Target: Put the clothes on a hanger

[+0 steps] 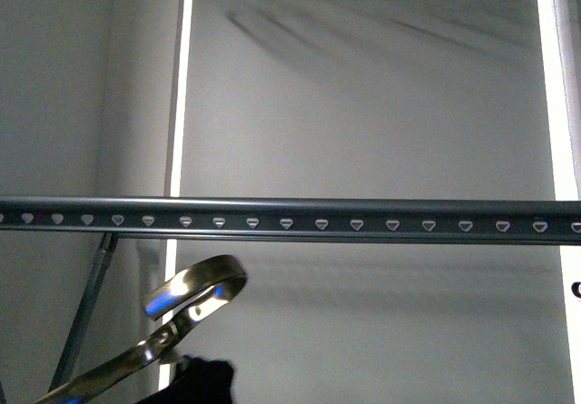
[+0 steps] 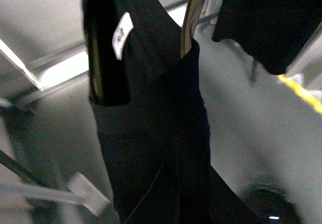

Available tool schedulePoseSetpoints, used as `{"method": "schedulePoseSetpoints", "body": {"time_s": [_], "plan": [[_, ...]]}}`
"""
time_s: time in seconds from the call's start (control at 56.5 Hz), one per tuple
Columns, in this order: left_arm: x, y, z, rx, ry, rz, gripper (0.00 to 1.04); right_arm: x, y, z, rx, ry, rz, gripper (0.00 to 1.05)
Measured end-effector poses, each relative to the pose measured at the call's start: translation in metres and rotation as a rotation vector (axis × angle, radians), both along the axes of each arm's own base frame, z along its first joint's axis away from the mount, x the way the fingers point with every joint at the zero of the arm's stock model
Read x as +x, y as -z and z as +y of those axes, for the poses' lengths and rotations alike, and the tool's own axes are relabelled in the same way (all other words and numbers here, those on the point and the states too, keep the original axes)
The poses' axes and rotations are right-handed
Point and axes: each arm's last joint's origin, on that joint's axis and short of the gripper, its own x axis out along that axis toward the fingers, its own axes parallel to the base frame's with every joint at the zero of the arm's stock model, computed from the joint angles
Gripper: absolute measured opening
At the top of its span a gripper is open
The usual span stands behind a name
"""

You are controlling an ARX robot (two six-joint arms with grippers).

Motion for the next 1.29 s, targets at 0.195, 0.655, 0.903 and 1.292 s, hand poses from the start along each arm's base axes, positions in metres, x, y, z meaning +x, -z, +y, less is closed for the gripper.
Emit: {"method": "schedulePoseSetpoints", "body": {"time_s": [0.195, 0.655, 0.903, 1.292], "plan": [[0.026, -0.027, -0.004, 0.397, 0.324, -0.390, 0.04, 0.000, 0.000, 0.000, 0.000, 0.000, 0.000, 0.97], [0.072, -0.036, -0.068, 0.764, 0.666, -0.764, 0.04, 0.000, 0.000, 0.000, 0.000, 0.000, 0.000, 0.97], [0.072, -0.036, -0.067, 0.777, 0.663, -0.767, 0.04, 0.000, 0.000, 0.000, 0.000, 0.000, 0.000, 0.97], [0.072, -0.036, -0.068, 0.778, 0.666, -0.769, 0.04, 0.017, -0.018, -0.020, -0.036, -0.408, 0.181, 0.97]]}}
